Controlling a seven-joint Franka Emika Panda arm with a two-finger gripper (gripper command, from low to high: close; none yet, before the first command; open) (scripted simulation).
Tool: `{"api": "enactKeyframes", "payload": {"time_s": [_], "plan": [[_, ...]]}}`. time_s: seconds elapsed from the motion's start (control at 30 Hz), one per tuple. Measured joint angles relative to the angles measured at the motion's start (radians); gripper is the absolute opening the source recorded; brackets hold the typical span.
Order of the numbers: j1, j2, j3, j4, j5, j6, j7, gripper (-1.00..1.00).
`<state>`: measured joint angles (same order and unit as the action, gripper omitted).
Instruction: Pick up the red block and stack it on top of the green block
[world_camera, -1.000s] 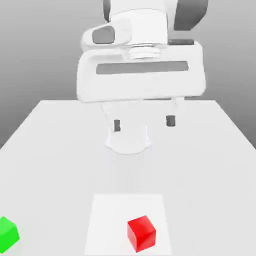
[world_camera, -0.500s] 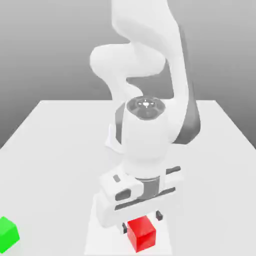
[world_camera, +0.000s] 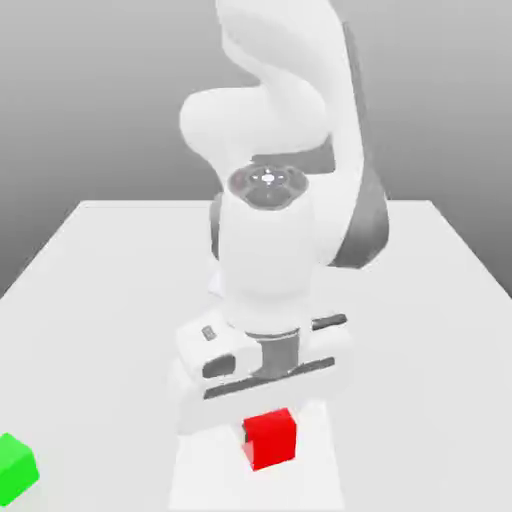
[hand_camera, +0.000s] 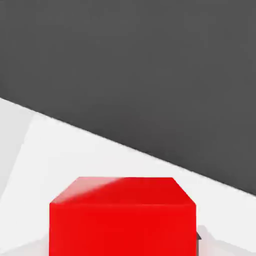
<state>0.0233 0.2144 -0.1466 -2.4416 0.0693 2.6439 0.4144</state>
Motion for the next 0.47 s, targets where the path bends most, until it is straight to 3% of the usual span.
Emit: {"api": "enactKeyframes", "payload": {"time_s": [0.23, 0.33, 0.37, 0.47], "plan": [[-0.186, 0.055, -0.152, 0.133, 0.079, -0.087, -0.005, -1.0], [-0.277, 0.18, -0.153, 0.198, 0.16, -0.034, -0.041, -1.0], [-0.291, 0.206, -0.146, 0.205, 0.175, -0.017, -0.05, 1.0], [-0.291, 0.206, -0.146, 0.205, 0.175, -0.017, -0.05, 1.0]]}}
